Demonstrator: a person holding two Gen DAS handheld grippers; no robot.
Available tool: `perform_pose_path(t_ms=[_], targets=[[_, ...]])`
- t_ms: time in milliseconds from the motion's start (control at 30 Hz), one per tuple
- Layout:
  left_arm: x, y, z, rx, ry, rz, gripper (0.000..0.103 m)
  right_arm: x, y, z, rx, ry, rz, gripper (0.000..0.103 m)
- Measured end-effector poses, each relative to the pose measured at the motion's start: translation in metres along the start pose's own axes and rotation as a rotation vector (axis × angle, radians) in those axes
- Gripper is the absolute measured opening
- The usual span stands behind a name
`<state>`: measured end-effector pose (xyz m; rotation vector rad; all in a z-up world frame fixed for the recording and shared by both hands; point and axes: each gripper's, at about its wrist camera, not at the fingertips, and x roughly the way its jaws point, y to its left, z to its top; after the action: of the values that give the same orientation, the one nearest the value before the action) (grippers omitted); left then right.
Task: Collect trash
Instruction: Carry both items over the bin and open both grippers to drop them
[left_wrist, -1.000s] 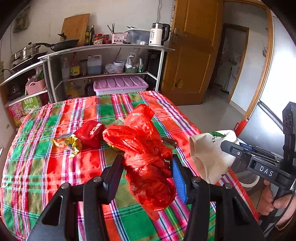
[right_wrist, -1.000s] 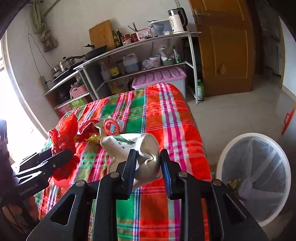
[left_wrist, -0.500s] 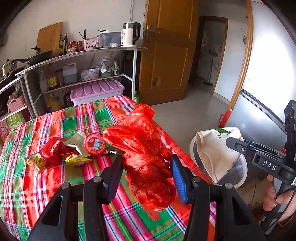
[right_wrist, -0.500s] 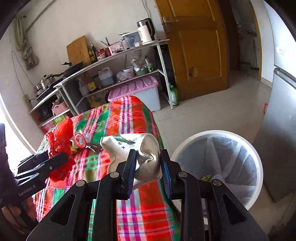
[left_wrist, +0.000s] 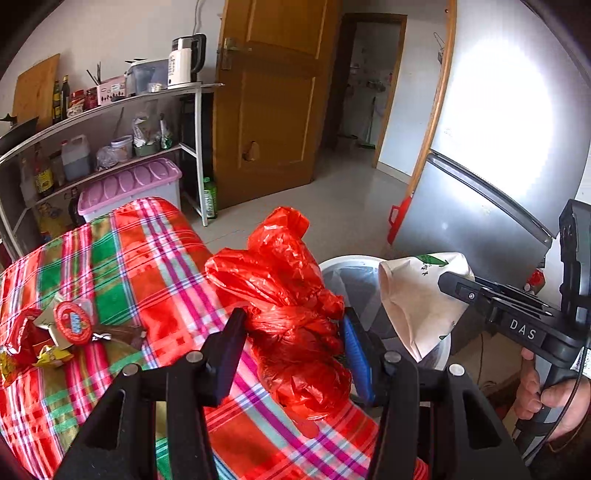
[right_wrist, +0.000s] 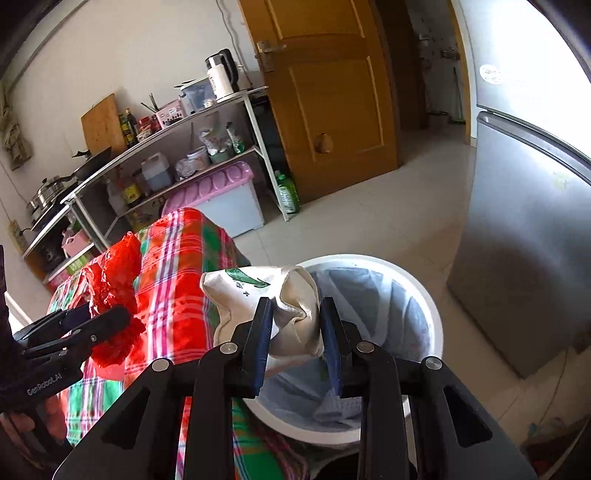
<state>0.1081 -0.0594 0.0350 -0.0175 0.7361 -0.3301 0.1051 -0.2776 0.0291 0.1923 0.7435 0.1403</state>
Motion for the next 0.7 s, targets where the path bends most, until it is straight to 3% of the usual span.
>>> perform_pose_path(t_ms=[267,700], targets=[[0.041,-0.035,0.003,0.044,0.081,-0.059,0.054,0.016,-0.037,-0.007,0.019,0.043,-0.123,0.027],[0.084,-0.062,-0.004,0.097,0.179,-0.046,0.054,0.054,-0.072,-0.023,0.035,0.141,-0.180,0.028]])
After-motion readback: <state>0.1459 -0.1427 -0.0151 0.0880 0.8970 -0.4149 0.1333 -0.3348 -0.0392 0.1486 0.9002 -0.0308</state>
